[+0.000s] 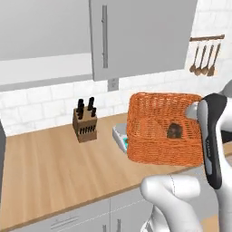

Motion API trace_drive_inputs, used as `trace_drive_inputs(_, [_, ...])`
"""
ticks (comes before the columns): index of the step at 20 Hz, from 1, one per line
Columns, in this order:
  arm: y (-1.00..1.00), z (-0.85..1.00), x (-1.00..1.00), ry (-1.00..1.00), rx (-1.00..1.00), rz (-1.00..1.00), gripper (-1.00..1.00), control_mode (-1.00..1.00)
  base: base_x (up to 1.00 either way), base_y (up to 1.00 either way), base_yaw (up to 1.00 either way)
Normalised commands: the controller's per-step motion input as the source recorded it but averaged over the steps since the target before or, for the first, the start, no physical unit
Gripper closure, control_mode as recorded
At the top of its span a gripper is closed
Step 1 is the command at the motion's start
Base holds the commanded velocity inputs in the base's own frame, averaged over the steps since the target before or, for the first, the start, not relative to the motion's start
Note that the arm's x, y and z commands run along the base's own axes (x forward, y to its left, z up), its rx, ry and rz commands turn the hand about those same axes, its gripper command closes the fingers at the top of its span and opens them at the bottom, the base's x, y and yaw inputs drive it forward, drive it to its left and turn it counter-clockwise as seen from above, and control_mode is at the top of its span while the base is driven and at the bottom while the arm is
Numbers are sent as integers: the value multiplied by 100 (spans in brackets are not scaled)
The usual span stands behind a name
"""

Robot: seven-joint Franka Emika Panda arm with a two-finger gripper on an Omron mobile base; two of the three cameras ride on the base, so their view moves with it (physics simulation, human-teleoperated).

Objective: Open the cabinet, pick up the bread from the cabinet and place it in the basket. Then move the basket to the dining counter.

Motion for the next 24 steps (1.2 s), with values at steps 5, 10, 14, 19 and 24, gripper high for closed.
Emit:
trace_drive_inputs(5, [0, 0, 0, 0, 0, 0, 100, 100, 9, -51, -70])
trace_drive_inputs(10, [0, 0, 0, 0, 0, 0, 100, 100, 0, -15, -90])
trace_drive_inputs(14, [0, 0, 0, 0, 0, 0, 100, 100, 0, -1, -95])
trace_drive_inputs(19, [0, 0, 0, 0, 0, 0, 100, 100, 0, -14, -91])
trace_drive_inputs(24, [0, 0, 0, 0, 0, 0, 100, 100, 0, -27, -88])
